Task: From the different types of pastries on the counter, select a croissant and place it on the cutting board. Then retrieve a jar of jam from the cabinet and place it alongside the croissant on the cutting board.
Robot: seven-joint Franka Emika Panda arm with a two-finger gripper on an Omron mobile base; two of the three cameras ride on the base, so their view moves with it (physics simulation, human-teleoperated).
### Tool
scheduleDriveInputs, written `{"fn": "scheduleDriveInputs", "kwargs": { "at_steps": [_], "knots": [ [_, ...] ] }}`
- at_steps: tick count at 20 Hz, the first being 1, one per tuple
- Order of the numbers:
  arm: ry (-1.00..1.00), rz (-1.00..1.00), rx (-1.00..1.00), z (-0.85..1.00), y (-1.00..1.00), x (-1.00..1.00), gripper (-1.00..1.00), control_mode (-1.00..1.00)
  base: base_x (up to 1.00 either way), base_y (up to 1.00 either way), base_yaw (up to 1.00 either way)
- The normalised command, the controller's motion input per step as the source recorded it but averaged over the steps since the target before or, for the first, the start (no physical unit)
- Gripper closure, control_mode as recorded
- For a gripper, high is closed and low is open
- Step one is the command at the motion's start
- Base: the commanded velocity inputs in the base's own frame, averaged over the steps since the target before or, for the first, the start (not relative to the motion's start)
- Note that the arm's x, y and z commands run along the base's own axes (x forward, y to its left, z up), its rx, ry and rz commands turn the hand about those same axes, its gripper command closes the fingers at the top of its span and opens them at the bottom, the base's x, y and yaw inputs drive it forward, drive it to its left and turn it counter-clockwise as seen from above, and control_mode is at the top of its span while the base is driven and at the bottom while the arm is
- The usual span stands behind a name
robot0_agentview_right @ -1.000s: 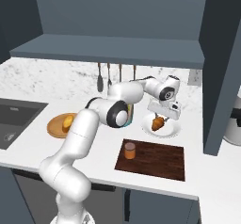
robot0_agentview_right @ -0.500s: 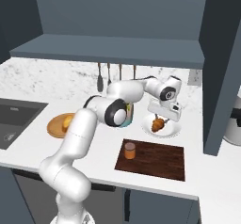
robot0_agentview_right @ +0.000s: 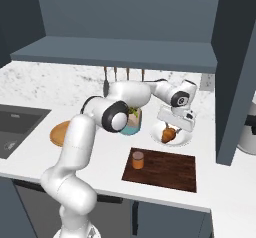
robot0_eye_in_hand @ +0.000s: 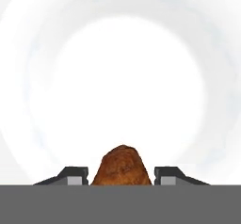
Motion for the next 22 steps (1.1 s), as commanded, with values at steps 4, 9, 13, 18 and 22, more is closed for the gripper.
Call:
{"fn": "scheduleDriveInputs", "kwargs": {
  "at_steps": [4,9,13,18,22],
  "knots": [
    [-0.03,0.0,0.0,0.03,0.08,-0.67,1.0,-1.0,0.0,0.0,0.0],
    [-0.04,0.0,0.0,0.02,0.15,-0.6,1.0,-1.0,0.0,0.0,0.0],
    [0.0,0.0,0.0,0.15,0.17,-0.44,1.0,-1.0,0.0,0.0,0.0],
    [0.0,0.03,-0.02,0.18,0.03,-0.46,1.0,-1.0,0.0,0.0,0.0],
    [0.0,0.05,-0.02,0.13,0.0,-0.6,1.0,-1.0,0.0,0.0,0.0]
  ]
}}
